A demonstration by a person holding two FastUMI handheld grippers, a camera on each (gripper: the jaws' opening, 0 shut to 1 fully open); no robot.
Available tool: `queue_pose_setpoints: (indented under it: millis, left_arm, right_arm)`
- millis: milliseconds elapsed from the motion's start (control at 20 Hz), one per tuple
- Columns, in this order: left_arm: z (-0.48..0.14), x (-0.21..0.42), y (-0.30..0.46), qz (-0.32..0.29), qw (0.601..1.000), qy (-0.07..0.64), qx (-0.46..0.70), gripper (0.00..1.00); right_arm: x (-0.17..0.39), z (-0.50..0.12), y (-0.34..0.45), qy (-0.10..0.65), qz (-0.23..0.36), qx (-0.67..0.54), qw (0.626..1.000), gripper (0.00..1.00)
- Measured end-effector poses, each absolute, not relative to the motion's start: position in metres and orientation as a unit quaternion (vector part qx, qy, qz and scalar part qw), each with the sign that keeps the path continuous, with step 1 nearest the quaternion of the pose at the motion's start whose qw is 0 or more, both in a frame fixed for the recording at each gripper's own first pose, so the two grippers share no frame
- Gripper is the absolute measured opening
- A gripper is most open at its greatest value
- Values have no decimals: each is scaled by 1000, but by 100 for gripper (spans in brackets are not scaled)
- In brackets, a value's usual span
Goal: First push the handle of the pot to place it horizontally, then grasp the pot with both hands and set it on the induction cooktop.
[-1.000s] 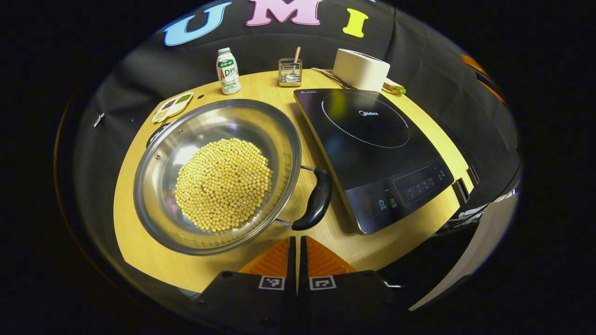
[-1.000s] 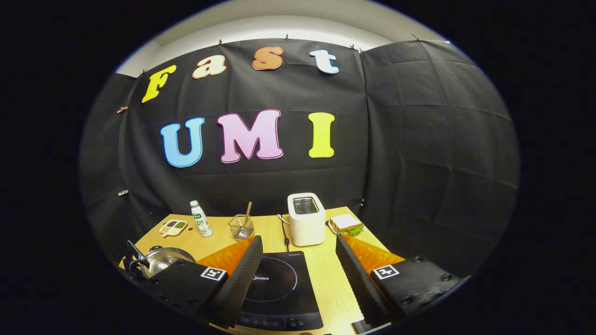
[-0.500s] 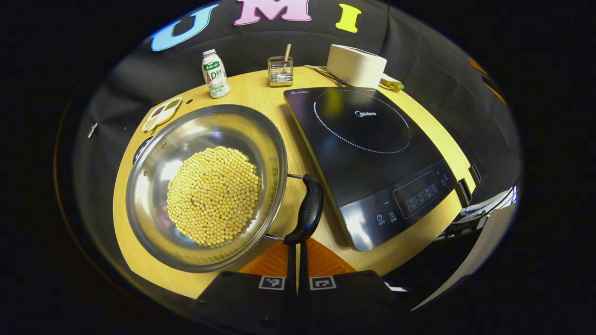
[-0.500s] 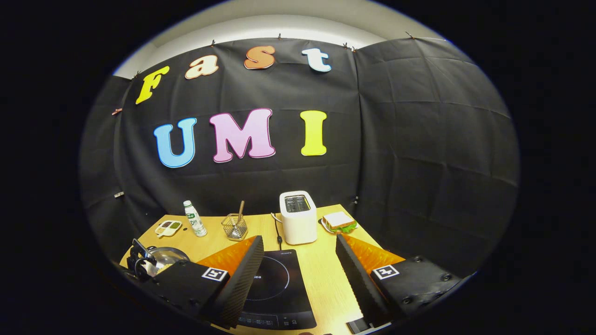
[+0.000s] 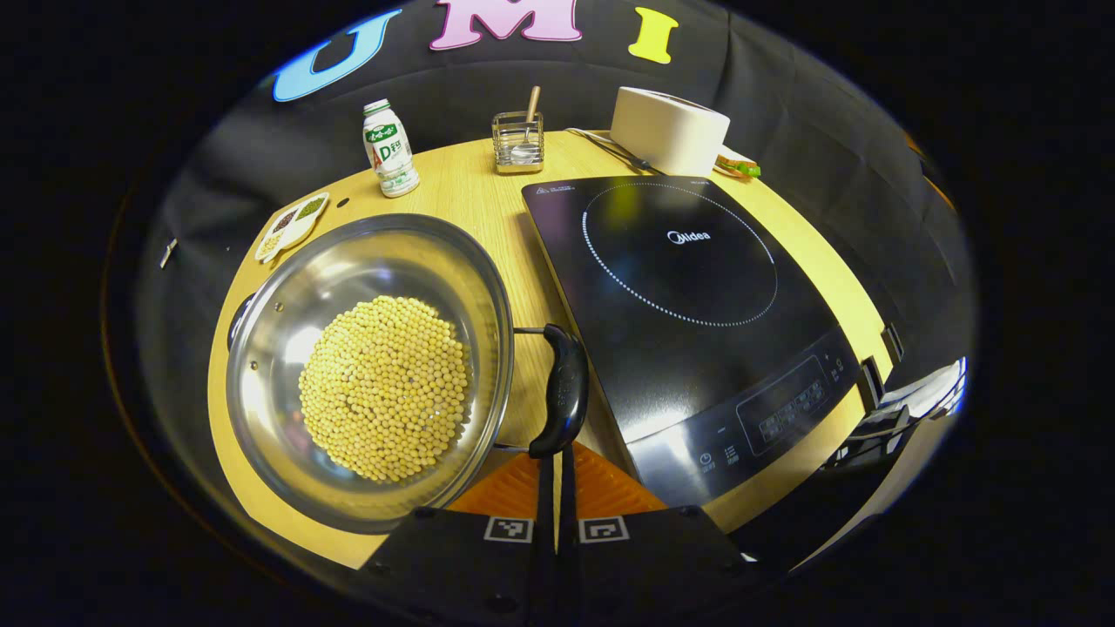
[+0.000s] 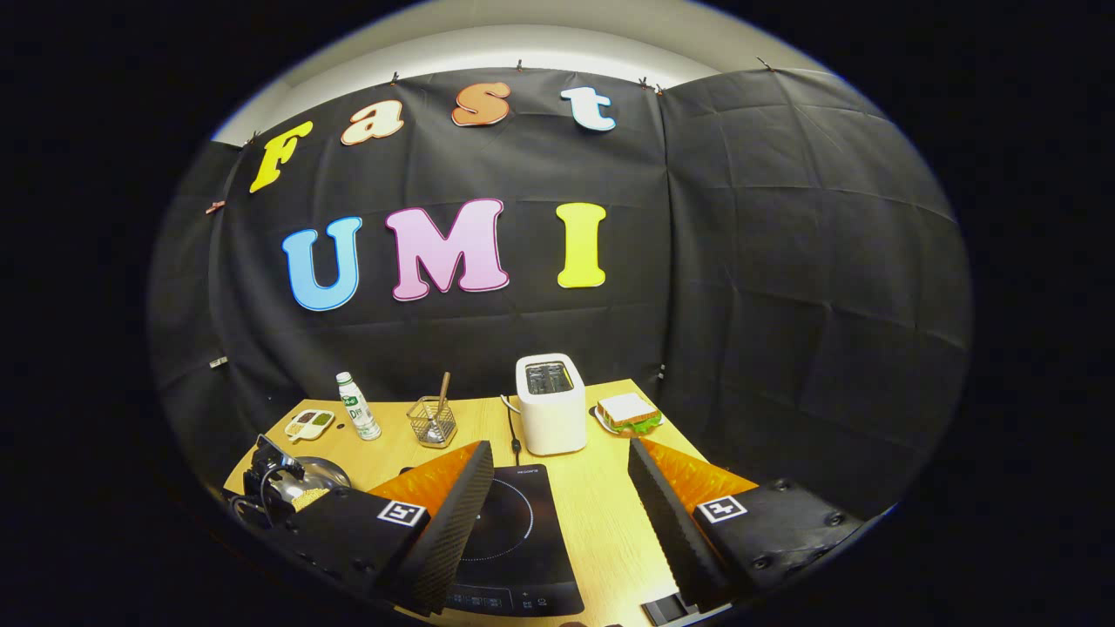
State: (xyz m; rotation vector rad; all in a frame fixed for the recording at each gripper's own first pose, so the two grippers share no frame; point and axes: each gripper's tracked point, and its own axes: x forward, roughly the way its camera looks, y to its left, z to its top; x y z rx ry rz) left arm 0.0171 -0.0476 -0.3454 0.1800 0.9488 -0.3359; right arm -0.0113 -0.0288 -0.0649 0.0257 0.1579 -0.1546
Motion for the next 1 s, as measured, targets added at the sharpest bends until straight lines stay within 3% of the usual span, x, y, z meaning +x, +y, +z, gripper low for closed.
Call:
queue_pose_setpoints:
  millis: [1000]
  left_arm:
    - [-331,99,-64,-154,885,432,79,5]
  right_arm:
    - [-3,-73,-52,94,-95,10,991,97]
